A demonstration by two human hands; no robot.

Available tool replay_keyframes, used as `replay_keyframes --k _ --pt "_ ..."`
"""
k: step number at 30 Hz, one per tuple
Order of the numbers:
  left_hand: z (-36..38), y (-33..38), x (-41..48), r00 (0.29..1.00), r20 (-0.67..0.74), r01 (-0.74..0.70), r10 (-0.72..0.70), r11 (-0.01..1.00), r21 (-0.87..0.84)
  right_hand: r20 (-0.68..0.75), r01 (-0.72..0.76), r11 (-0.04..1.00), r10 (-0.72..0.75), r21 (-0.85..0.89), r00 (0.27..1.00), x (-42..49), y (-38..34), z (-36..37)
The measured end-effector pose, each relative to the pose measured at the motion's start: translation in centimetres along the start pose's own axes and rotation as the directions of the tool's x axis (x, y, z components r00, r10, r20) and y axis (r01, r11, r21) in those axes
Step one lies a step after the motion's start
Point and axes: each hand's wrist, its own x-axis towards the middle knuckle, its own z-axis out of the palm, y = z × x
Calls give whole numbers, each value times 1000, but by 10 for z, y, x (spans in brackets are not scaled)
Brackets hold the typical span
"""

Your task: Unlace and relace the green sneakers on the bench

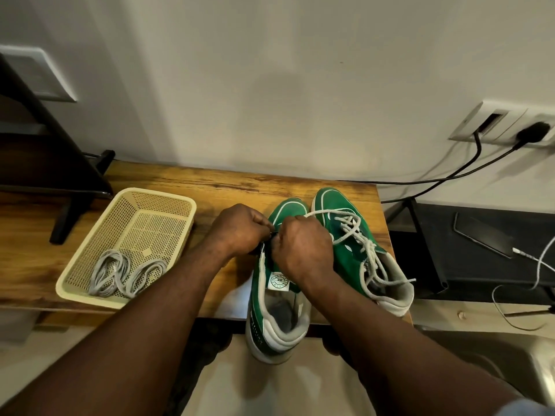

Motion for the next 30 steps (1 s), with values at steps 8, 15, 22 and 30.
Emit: replay_keyframes --k 8,15,22,30 --pt "6 0 1 1000 -3 -11 11 1000 1 -90 -203 949 230 241 969 -13 1 12" --pt "6 -1 0 1000 -8 2 -2 1000 -10 0 -176 917 189 358 982 -13 11 18" --pt "10 5 -2 1000 -13 24 -24 999 49 -2 -177 905 192 386 981 -10 15 12" --pt "11 3 -1 999 -39 4 0 995 100 -98 -88 982 105 166 990 -14 16 23"
